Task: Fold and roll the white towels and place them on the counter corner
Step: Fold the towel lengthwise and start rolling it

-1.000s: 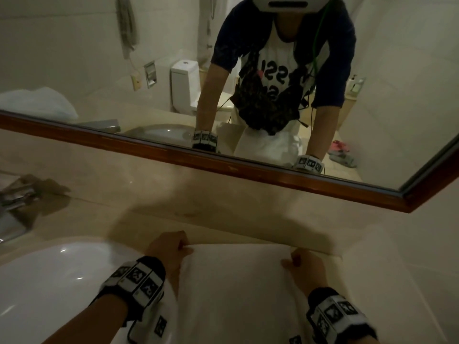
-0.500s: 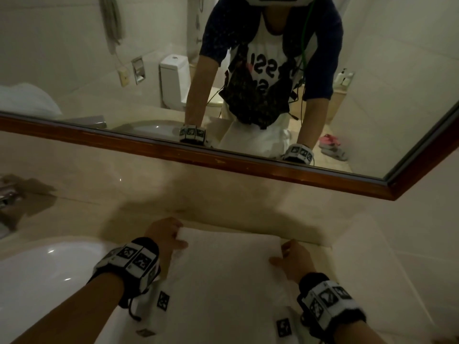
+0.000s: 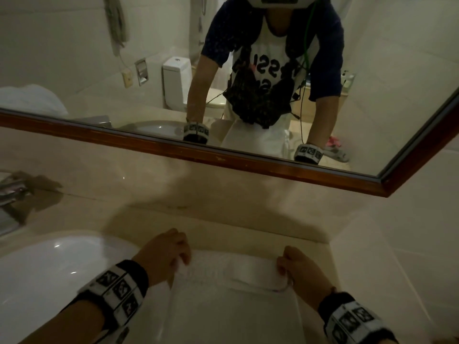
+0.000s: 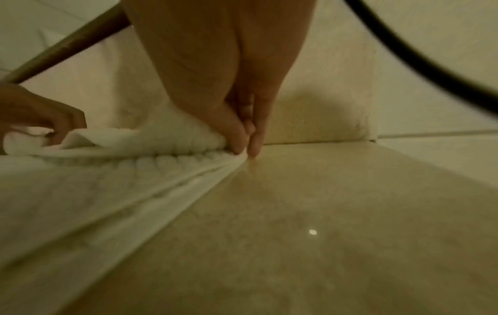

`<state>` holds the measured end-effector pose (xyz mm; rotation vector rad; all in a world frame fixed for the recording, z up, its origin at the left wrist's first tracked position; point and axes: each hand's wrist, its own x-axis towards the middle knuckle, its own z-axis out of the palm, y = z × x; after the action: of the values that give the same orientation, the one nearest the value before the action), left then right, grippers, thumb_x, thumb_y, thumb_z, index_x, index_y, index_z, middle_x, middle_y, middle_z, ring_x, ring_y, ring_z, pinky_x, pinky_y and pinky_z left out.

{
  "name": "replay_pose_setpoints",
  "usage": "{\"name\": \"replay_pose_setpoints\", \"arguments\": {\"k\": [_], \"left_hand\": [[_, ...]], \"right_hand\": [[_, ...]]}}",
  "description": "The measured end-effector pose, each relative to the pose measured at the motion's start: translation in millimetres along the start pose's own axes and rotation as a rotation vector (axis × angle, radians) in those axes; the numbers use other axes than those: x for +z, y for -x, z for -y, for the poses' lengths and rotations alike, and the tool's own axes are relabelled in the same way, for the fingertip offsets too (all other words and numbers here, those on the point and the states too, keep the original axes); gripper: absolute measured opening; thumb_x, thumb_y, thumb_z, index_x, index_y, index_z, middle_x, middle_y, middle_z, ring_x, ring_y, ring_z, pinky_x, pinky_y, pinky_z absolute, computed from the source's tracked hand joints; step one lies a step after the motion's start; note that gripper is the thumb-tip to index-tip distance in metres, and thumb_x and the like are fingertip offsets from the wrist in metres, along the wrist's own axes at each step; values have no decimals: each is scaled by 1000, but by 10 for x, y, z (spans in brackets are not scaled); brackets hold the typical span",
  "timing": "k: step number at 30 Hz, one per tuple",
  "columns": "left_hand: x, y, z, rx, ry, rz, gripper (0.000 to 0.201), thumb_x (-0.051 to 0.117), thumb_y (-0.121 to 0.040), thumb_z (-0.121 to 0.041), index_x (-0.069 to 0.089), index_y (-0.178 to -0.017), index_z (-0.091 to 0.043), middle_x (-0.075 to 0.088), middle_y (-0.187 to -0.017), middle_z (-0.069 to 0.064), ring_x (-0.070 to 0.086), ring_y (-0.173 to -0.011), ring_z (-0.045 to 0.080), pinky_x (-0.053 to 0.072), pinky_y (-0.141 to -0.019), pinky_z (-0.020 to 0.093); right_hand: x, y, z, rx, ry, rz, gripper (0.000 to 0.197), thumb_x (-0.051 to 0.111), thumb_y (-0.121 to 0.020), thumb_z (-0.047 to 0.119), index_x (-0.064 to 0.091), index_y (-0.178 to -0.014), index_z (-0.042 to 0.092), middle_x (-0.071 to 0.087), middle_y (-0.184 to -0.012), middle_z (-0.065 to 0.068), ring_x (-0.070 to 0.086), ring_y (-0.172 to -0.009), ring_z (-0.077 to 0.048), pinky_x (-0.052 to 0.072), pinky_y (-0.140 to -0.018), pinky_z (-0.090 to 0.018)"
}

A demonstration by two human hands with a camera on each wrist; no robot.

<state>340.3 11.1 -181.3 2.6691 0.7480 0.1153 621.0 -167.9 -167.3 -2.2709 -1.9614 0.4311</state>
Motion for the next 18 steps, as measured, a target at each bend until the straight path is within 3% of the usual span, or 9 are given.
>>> {"name": "replay_pose_setpoints", "arguments": {"k": [1, 3, 4, 6, 9, 11, 13, 15, 18], "left_hand": [[-43, 18, -35, -25, -4, 27, 25, 52, -57, -15, 67, -72, -28, 58, -83, -12, 37, -80, -1, 30, -70, 6], [-75, 2, -91, -98, 44, 67, 47, 31, -73, -47, 70, -86, -25, 51, -92, -13, 46, -89, 2, 30, -73, 6], [-81, -22, -87, -165, 89, 110, 45, 31, -78, -55, 67, -85, -29, 49, -92, -13, 50, -92, 6, 33, -76, 9], [-142, -91, -145, -275, 189, 146, 5, 56, -84, -47, 53, -81, -43, 51, -90, -12, 53, -87, 9, 39, -77, 15], [-83, -105, -156, -286, 256, 176, 41, 72, -78, -34, 49, -111, -39, 39, -105, -13, 44, -83, 3, 35, -73, 15], [-94, -77, -182, -280, 140, 189, 46, 69, -80, -36, 51, -122, -30, 36, -109, -12, 38, -92, 3, 27, -76, 14], [-129, -28, -243, -183, -92, 77, 38, 68, -75, -45, 57, -109, -30, 47, -99, -15, 34, -89, 1, 21, -70, 16], [-186, -3, -321, -67, -272, 42, 40, 75, -47, -51, 55, -77, -34, 53, -75, -19, 29, -75, 1, 15, -62, 18], [-58, 62, -391, 95, -323, 68, 49, 76, -27, -37, 42, -62, -32, 48, -60, -18, 27, -67, 3, 18, -63, 21]], "right_hand": [[-15, 22, -15, 2, 6, 50, 28, 50, -82, -8, 65, -97, 9, 51, -106, -10, 48, -98, -24, 37, -79, -26], [-113, -6, -34, 53, 3, 110, 36, 43, -80, -12, 67, -100, 6, 49, -116, -9, 43, -112, -24, 36, -93, -27], [-164, -34, -18, 59, 6, 103, 36, 43, -81, -10, 67, -99, 8, 49, -118, -8, 42, -114, -24, 36, -98, -28], [-224, -113, 79, 48, -8, 97, 26, 49, -91, 7, 62, -112, 12, 47, -126, -6, 39, -122, -22, 32, -105, -27], [-185, -178, 277, 71, -12, 277, 46, 60, -88, 31, 42, -129, 19, 41, -126, -2, 39, -121, -20, 34, -99, -30], [-163, -173, 380, 15, 36, 232, 28, 59, -87, 24, 44, -110, 18, 40, -106, -1, 42, -101, -20, 36, -81, -28], [-160, -161, 397, -36, 62, 131, 19, 54, -85, 12, 37, -91, 18, 34, -90, 4, 35, -86, -16, 29, -65, -23], [-172, -125, 396, -100, 111, 23, 27, 60, -77, 7, 36, -84, 18, 39, -86, 5, 39, -82, -19, 26, -59, -20], [-119, 23, 423, -121, 220, 47, 51, 85, -40, 12, 45, -70, 22, 55, -75, 4, 53, -62, -14, 37, -50, -17]]}}
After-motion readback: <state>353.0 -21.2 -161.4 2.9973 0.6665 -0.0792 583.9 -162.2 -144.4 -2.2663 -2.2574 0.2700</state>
